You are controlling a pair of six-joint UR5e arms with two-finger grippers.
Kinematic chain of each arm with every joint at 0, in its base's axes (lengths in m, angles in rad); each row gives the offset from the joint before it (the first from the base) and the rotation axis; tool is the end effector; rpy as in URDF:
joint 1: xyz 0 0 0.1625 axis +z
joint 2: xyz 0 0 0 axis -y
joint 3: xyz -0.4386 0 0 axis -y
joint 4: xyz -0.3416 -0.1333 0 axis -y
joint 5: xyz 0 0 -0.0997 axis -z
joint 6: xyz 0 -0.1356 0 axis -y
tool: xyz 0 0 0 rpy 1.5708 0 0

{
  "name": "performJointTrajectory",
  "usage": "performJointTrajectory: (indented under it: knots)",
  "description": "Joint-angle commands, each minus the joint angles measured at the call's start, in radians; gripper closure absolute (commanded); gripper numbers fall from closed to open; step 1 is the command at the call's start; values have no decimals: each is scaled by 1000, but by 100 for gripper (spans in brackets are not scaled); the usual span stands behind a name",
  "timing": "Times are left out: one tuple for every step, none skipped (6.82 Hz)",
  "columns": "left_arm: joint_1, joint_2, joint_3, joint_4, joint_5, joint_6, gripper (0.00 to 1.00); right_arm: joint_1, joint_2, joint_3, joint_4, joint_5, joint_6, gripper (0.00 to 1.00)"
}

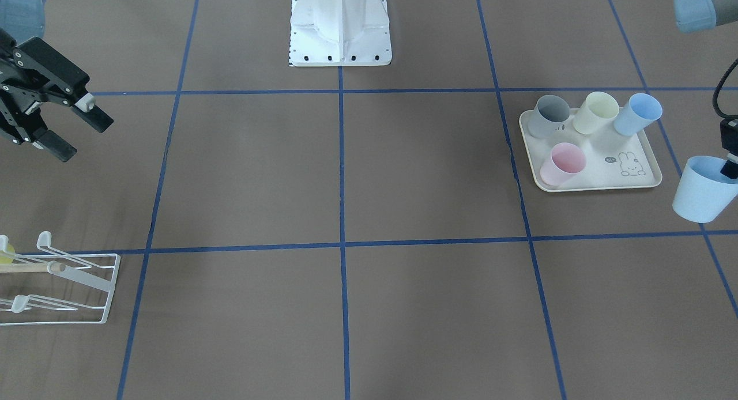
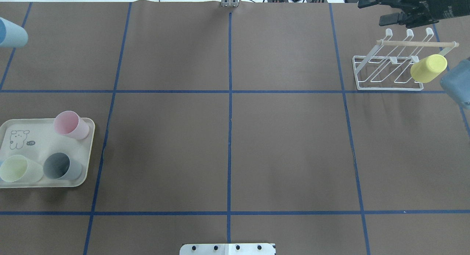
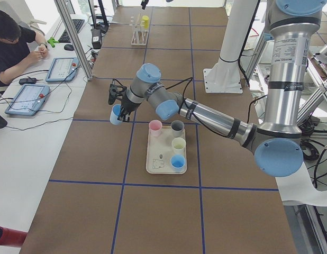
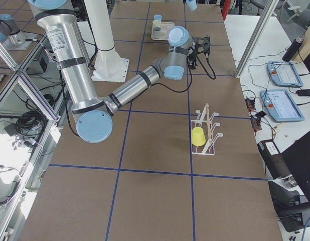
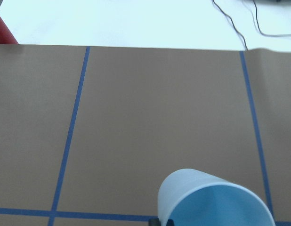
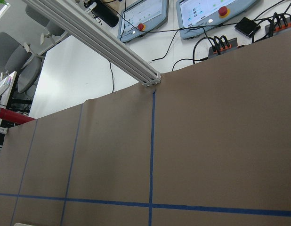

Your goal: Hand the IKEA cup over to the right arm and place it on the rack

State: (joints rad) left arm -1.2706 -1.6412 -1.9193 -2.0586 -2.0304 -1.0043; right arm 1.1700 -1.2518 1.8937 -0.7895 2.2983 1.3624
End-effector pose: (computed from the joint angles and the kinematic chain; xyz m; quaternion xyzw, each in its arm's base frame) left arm 0.0780 -0.4993 0.4575 0.2146 0.4216 -0.2082 0.8561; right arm -0.1655 -0.5011 0.2907 0.1802 -0.6424 0.1213 0.7350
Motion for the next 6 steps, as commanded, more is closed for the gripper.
performJointTrajectory:
  knots:
    - [156,-80,-44,-5,109,-361,100,-16,69,-19,3,-42,88,1]
    - [204,-126,-50,-12,128,-514,100,-45,116,-21,3,-93,172,1]
    - [264,-164,-52,-55,163,-677,100,-85,147,-21,36,-155,258,1]
    - [305,-167,-46,-181,186,-803,100,-157,169,-30,117,-263,335,1]
    - [344,-169,-46,-240,221,-938,100,-244,183,-27,189,-396,451,1]
    - [396,-166,-35,-346,313,-1049,100,-297,183,-30,255,-490,515,1]
